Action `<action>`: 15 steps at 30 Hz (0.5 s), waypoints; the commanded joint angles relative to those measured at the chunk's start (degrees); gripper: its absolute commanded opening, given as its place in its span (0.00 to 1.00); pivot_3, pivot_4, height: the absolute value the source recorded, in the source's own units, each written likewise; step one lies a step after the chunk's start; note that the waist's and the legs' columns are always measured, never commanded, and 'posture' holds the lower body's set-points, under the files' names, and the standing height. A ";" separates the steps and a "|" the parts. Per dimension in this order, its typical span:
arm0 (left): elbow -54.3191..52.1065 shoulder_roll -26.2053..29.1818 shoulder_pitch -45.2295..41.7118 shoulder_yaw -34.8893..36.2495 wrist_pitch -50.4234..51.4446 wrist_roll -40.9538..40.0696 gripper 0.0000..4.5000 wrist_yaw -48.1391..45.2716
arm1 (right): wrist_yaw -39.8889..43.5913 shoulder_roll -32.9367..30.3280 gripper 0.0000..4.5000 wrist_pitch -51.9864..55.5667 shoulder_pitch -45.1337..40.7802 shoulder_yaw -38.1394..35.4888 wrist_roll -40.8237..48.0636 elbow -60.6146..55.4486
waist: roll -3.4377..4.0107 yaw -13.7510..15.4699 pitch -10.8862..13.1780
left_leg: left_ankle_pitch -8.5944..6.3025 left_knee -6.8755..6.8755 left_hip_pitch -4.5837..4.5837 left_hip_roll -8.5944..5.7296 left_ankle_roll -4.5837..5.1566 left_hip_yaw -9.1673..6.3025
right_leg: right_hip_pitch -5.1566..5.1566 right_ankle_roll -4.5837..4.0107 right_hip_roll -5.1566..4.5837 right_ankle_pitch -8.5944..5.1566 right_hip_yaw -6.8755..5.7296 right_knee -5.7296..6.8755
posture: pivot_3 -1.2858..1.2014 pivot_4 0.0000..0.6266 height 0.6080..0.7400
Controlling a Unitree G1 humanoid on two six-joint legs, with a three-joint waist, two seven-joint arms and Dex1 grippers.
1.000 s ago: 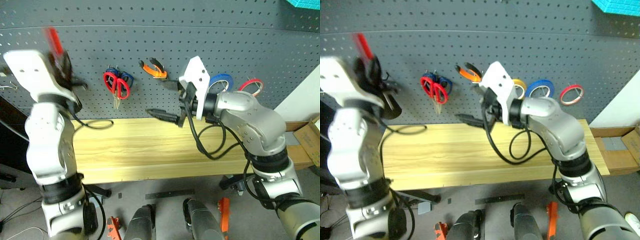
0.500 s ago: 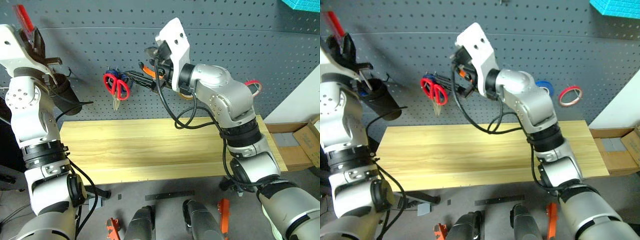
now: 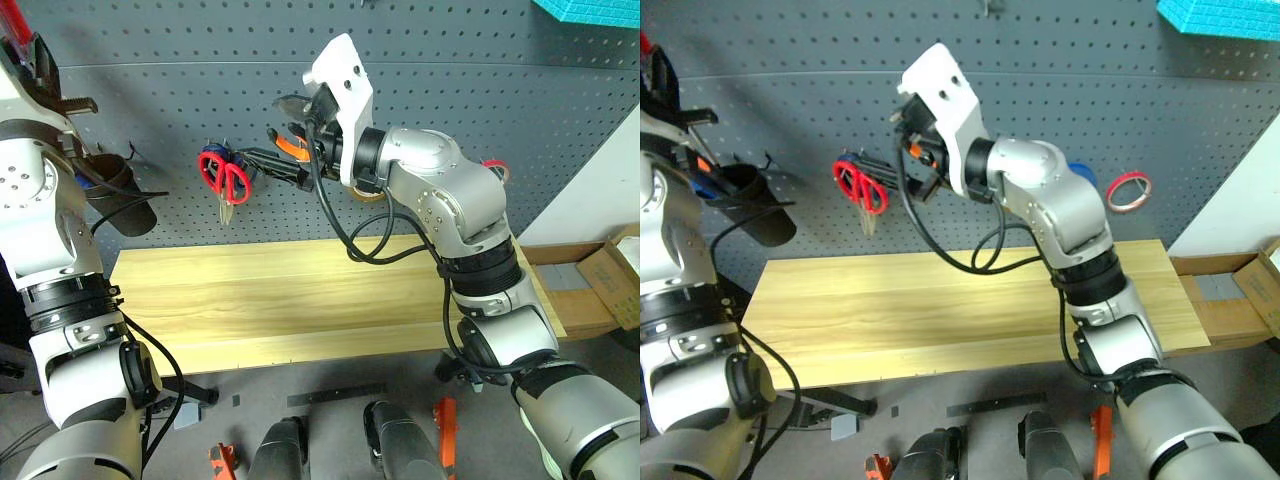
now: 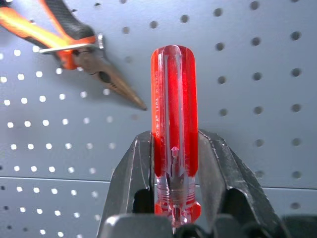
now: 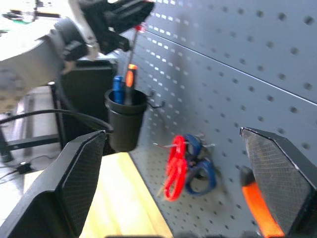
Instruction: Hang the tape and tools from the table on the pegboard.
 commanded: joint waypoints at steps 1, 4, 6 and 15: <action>2.59 0.87 -3.74 -1.29 -4.48 0.78 0.19 -0.59 | 2.22 0.76 1.00 0.15 -0.65 -0.90 2.49 -3.36 | -0.09 0.01 -0.27 | 0.00 0.03 0.00 0.00 0.00 -0.01 | 0.01 0.00 0.00 0.00 -0.01 0.01 | 0.48 0.14 1.00; 6.17 0.73 -5.53 -2.05 -6.54 1.06 0.19 -0.69 | 5.39 0.62 1.00 2.11 -0.53 -1.51 5.65 -4.58 | -0.15 -0.15 -0.44 | -0.01 0.18 -0.02 0.00 0.01 -0.04 | 0.04 -0.01 0.01 0.01 -0.04 0.04 | 0.48 0.13 1.00; 9.06 0.42 -6.04 -2.61 -8.20 1.36 0.19 -0.93 | 7.45 -0.70 1.00 2.10 -0.26 -0.38 5.64 -5.46 | -0.20 -0.25 -0.59 | -0.02 0.23 -0.03 -0.01 0.02 -0.04 | 0.07 -0.01 0.01 0.01 -0.04 0.04 | 0.47 0.14 1.00; 15.97 -0.86 -5.90 -3.69 -13.20 2.19 0.19 -0.22 | 7.30 -1.78 1.00 0.24 -0.43 2.16 2.64 -4.83 | -0.26 -1.07 -0.98 | -0.02 0.41 -0.02 -0.01 0.03 -0.06 | 0.09 -0.03 -0.01 0.02 -0.05 0.18 | 0.46 0.15 1.00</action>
